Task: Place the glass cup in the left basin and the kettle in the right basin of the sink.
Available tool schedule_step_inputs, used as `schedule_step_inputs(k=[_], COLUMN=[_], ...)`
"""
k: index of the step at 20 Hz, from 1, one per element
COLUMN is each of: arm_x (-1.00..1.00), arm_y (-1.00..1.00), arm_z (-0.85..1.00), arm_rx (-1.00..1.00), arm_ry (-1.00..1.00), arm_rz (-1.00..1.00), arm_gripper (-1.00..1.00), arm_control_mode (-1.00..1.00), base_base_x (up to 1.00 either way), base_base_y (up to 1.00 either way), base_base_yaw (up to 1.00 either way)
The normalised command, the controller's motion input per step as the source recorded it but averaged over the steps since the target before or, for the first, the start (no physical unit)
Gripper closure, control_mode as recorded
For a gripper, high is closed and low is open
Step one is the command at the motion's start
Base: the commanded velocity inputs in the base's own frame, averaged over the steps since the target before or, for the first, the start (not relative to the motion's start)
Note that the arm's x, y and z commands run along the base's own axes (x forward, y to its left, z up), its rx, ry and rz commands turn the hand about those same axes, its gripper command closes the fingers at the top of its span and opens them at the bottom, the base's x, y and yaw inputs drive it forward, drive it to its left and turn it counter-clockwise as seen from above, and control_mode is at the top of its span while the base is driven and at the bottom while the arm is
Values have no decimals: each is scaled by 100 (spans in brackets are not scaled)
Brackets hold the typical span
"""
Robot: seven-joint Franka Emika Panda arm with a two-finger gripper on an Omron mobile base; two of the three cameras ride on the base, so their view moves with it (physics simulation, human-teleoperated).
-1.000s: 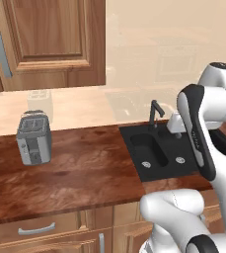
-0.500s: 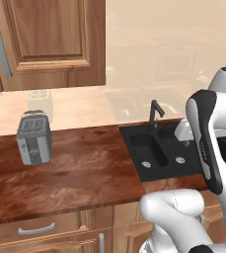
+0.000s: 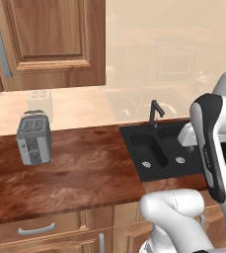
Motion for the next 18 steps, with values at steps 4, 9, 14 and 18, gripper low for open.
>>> schedule_step_inputs(k=[4,9,14,18], arm_x=[-11,-7,0,0], arm_y=[0,0,0,0], arm_z=[0,0,0,0], arm_rx=[0,0,0,0], arm_ry=[3,1,0,0], arm_rz=[0,0,0,0], arm_gripper=[-100,-100,-100,-100], arm_control_mode=[-100,-100,-100,100], base_base_x=[0,0,0,0], base_base_y=[0,0,0,0], base_base_yaw=[0,0,0,0])
